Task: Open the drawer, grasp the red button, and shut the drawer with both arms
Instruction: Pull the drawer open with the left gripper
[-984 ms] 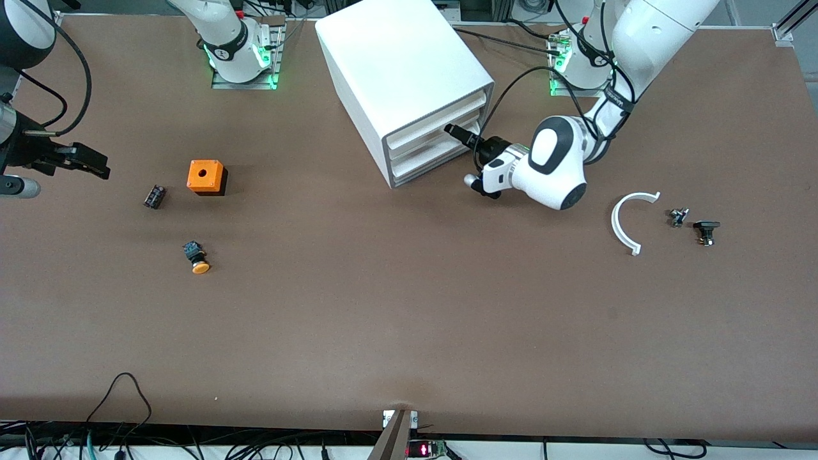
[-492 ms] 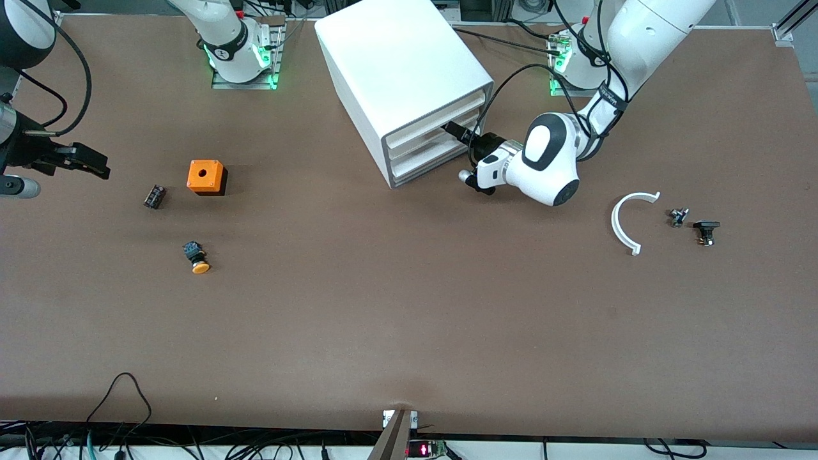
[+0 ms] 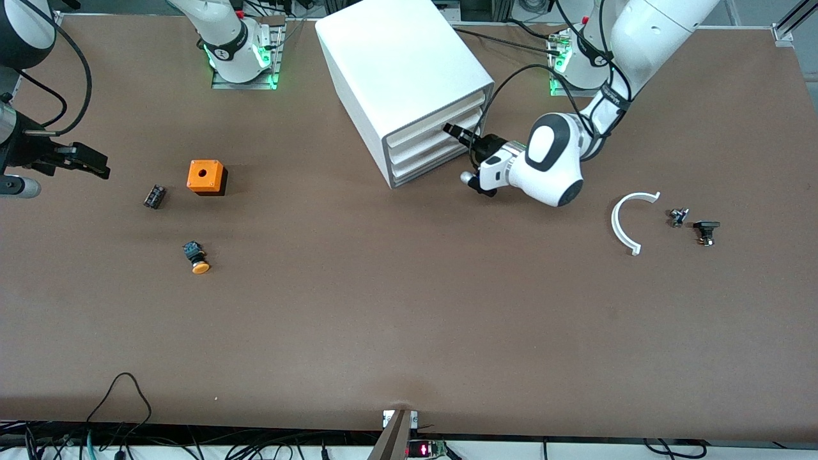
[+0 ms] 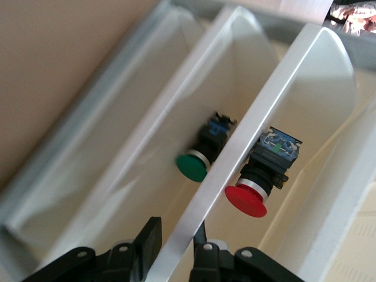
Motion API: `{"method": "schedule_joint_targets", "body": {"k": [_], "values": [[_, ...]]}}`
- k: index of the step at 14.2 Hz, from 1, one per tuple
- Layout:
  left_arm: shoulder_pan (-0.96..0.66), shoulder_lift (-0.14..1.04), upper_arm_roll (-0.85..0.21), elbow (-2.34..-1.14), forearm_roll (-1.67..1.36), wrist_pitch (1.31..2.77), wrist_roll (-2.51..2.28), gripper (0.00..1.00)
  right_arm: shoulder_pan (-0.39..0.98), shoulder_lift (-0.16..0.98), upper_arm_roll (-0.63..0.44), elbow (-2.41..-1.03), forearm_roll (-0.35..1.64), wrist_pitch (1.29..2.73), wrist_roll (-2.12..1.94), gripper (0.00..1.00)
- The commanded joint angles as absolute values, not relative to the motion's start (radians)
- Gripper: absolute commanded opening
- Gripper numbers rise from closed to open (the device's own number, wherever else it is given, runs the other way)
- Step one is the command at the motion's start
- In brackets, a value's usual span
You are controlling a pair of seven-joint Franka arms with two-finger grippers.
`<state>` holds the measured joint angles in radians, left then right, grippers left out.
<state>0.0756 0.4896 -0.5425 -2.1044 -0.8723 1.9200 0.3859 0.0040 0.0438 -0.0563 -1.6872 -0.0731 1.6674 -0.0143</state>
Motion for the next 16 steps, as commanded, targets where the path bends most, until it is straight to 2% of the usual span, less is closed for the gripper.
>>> {"method": "schedule_joint_targets", "body": {"k": [1, 5, 6, 7, 8, 10, 12, 14, 16], "values": [[0.118, 0.488, -0.453, -2.051, -0.767, 1.945, 0.390, 0.00, -0.008, 0.029, -0.044, -1.698, -0.055, 1.675, -0.034, 1.00], [0.138, 0.489, -0.390, -1.970, -0.764, 1.947, 0.385, 0.00, -0.006, 0.041, -0.043, -1.697, -0.051, 1.686, -0.037, 1.00], [0.140, 0.488, -0.382, -1.970, -0.767, 1.945, 0.380, 0.10, -0.006, 0.043, -0.043, -1.697, -0.020, 1.690, -0.044, 1.00], [0.144, 0.480, -0.382, -1.970, -0.767, 1.941, 0.390, 0.96, -0.003, 0.055, -0.043, -1.697, 0.030, 1.693, -0.046, 1.00], [0.155, 0.459, -0.382, -1.971, -0.765, 1.942, 0.390, 1.00, -0.002, 0.072, -0.038, -1.697, 0.085, 1.710, -0.046, 1.00], [0.167, 0.404, -0.377, -1.973, -0.764, 1.945, 0.388, 1.00, 0.064, 0.110, -0.012, -1.695, 0.107, 1.797, -0.078, 1.00], [0.183, 0.300, -0.338, -1.970, -0.653, 1.947, 0.384, 1.00, 0.155, 0.156, -0.009, -1.677, 0.112, 1.871, -0.080, 1.00], [0.199, 0.174, -0.267, -1.945, -0.513, 1.948, 0.379, 1.00, 0.228, 0.222, 0.003, -1.613, 0.115, 1.897, -0.080, 1.00], [0.212, 0.062, -0.250, -1.937, -0.412, 1.954, 0.376, 1.00, 0.314, 0.297, 0.018, -1.527, 0.118, 1.916, -0.080, 1.00]]}}
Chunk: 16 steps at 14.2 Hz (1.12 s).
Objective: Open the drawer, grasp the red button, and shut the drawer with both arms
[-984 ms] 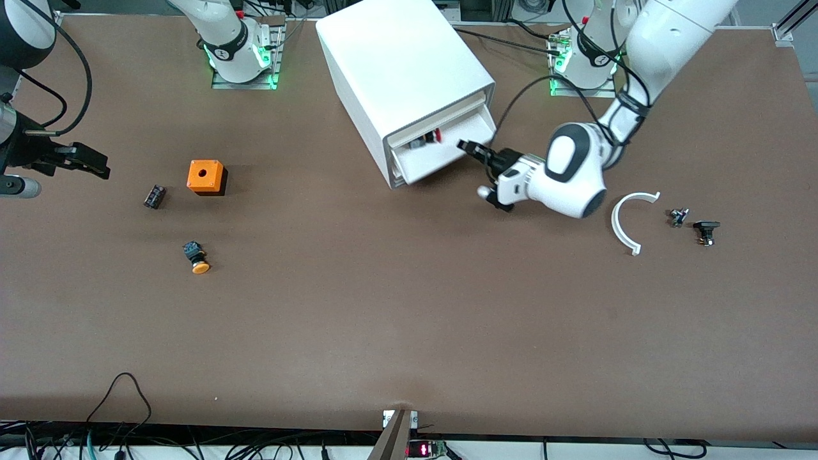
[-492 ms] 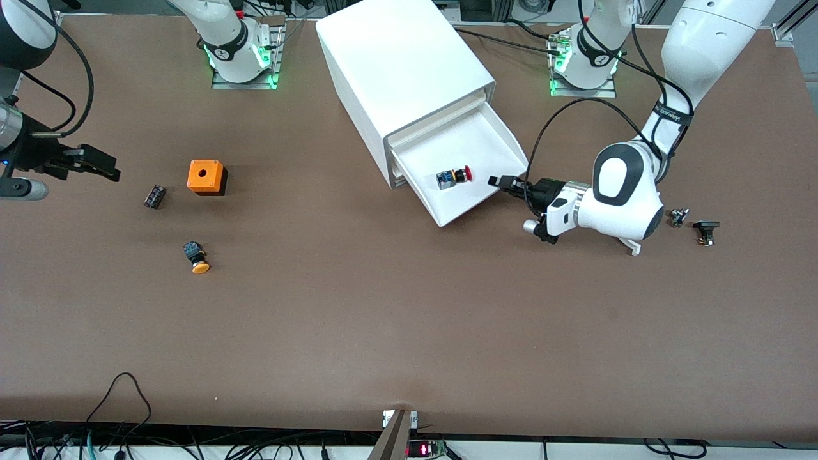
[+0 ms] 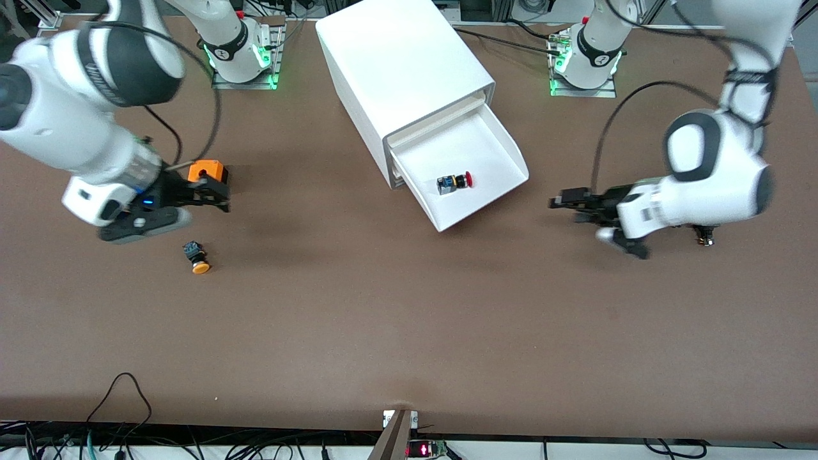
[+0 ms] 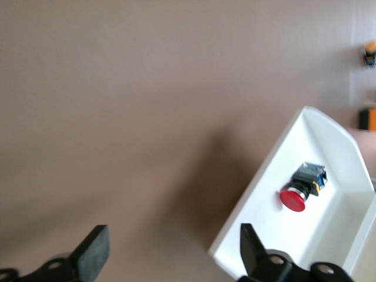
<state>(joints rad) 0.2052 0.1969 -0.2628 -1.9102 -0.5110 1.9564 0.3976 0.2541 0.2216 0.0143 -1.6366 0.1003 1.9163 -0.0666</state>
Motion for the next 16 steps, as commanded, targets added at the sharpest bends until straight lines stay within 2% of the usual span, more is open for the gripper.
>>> {"method": "schedule_joint_targets", "body": {"k": [1, 3, 5, 6, 9, 16], "values": [[0.218, 0.022, -0.249, -1.936, -0.309, 1.954, 0.371, 1.00, 0.372, 0.336, 0.032, -1.481, 0.114, 1.936, -0.080, 1.00], [0.215, -0.075, -0.249, -1.916, -0.134, 1.887, 0.304, 1.00, 0.486, 0.423, 0.037, -1.389, 0.106, 1.991, -0.086, 1.00], [0.210, -0.090, -0.247, -1.817, -0.045, 1.723, 0.182, 1.00, 0.566, 0.494, 0.038, -1.327, 0.101, 2.051, -0.148, 1.00], [0.207, -0.095, -0.247, -1.798, -0.007, 1.697, 0.135, 1.00, 0.593, 0.527, 0.038, -1.301, 0.103, 2.071, -0.234, 1.00], [0.201, -0.095, -0.250, -1.801, 0.017, 1.672, 0.004, 1.00, 0.684, 0.589, 0.038, -1.273, 0.107, 2.071, -0.375, 1.00], [0.210, -0.078, -0.255, -1.792, 0.003, 1.663, -0.021, 1.00, 0.837, 0.607, 0.034, -1.273, 0.101, 2.060, -0.546, 1.00]]}}
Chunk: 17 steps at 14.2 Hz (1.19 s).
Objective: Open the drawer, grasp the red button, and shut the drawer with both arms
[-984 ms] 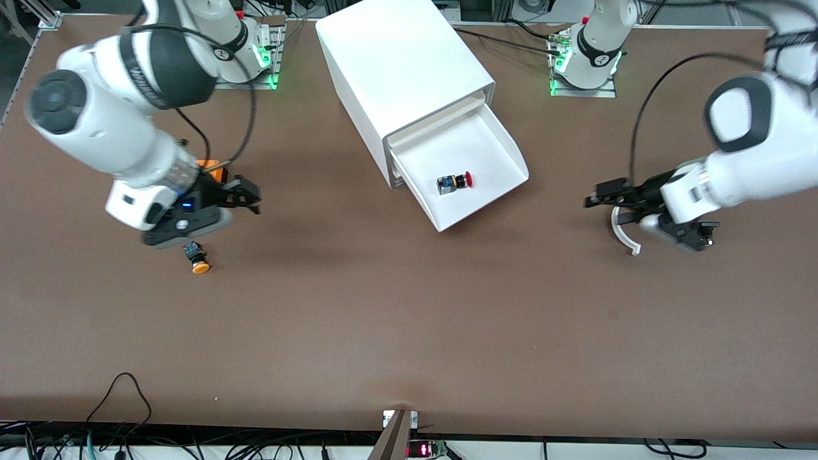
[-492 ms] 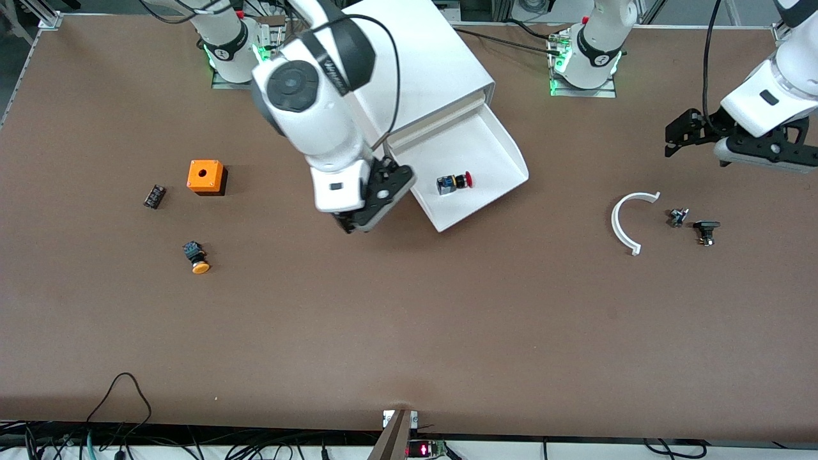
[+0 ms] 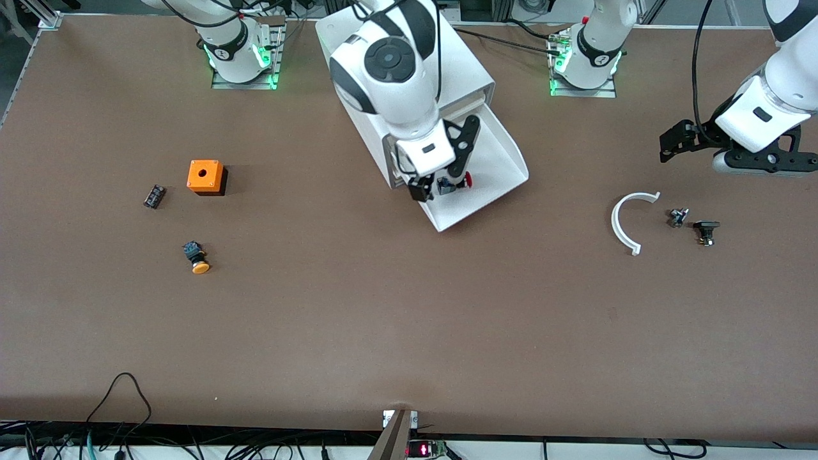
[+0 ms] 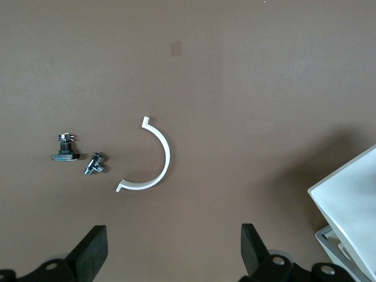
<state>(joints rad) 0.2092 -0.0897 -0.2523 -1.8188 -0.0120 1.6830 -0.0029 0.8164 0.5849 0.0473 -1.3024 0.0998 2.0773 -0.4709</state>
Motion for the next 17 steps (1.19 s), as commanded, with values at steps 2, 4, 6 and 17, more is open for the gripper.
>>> {"method": "schedule_joint_targets", "body": {"k": [2, 4, 6, 17], "values": [[0.213, -0.077, -0.250, -1.792, 0.002, 1.663, -0.021, 1.00, 0.841, 0.620, 0.034, -1.275, 0.045, 2.043, -0.567, 1.00], [0.213, -0.077, -0.250, -1.789, 0.002, 1.666, -0.021, 1.00, 0.853, 0.640, 0.035, -1.279, 0.003, 2.042, -0.584, 1.00], [0.213, -0.075, -0.255, -1.773, 0.002, 1.664, -0.021, 1.00, 0.857, 0.660, 0.035, -1.279, 0.000, 2.042, -0.607, 1.00], [0.213, -0.071, -0.256, -1.766, 0.000, 1.663, -0.020, 1.00, 0.902, 0.726, 0.034, -1.273, -0.002, 2.069, -0.606, 0.95]]}}
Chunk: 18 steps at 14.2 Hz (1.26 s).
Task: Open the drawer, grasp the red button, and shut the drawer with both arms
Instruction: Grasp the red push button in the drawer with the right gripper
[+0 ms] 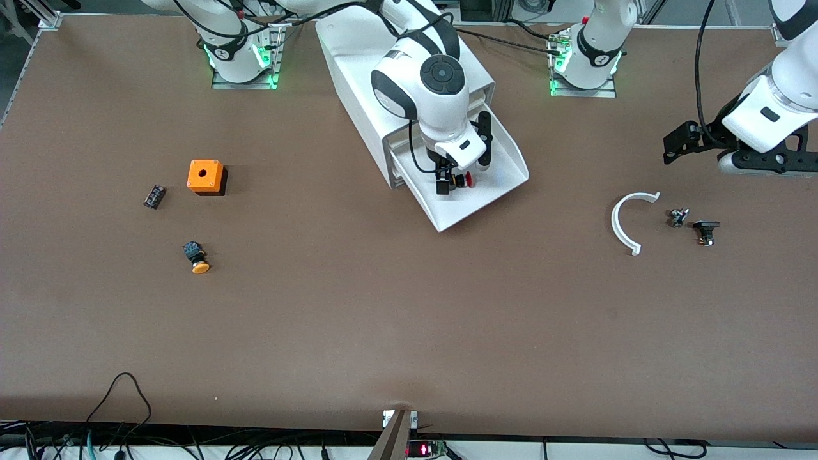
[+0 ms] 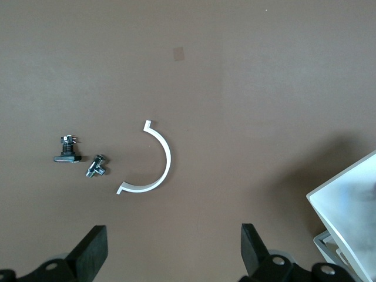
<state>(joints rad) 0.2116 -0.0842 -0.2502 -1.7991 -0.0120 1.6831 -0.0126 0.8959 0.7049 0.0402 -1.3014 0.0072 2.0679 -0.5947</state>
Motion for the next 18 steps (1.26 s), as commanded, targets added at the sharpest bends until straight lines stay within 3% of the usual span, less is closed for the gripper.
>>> {"method": "schedule_joint_targets", "body": {"k": [1, 4, 10, 13, 18], "values": [[0.213, -0.071, -0.256, -1.766, 0.000, 1.663, -0.020, 1.00, 0.902, 0.726, 0.032, -1.273, -0.003, 2.078, -0.607, 0.90], [0.213, -0.071, -0.259, -1.766, 0.000, 1.663, -0.020, 1.00, 0.902, 0.735, 0.032, -1.273, -0.044, 2.123, -0.607, 0.61], [0.210, -0.068, -0.264, -1.752, 0.000, 1.658, -0.021, 1.00, 0.900, 0.730, 0.034, -1.273, -0.084, 2.134, -0.598, 0.22], [0.209, -0.042, -0.264, -1.726, 0.002, 1.657, -0.011, 1.00, 0.871, 0.660, 0.037, -1.273, -0.084, 2.103, -0.595, 0.16], [0.199, 0.095, -0.262, -1.723, 0.006, 1.657, -0.005, 1.00, 0.752, 0.525, 0.032, -1.284, -0.081, 2.080, -0.433, 0.16]]}}
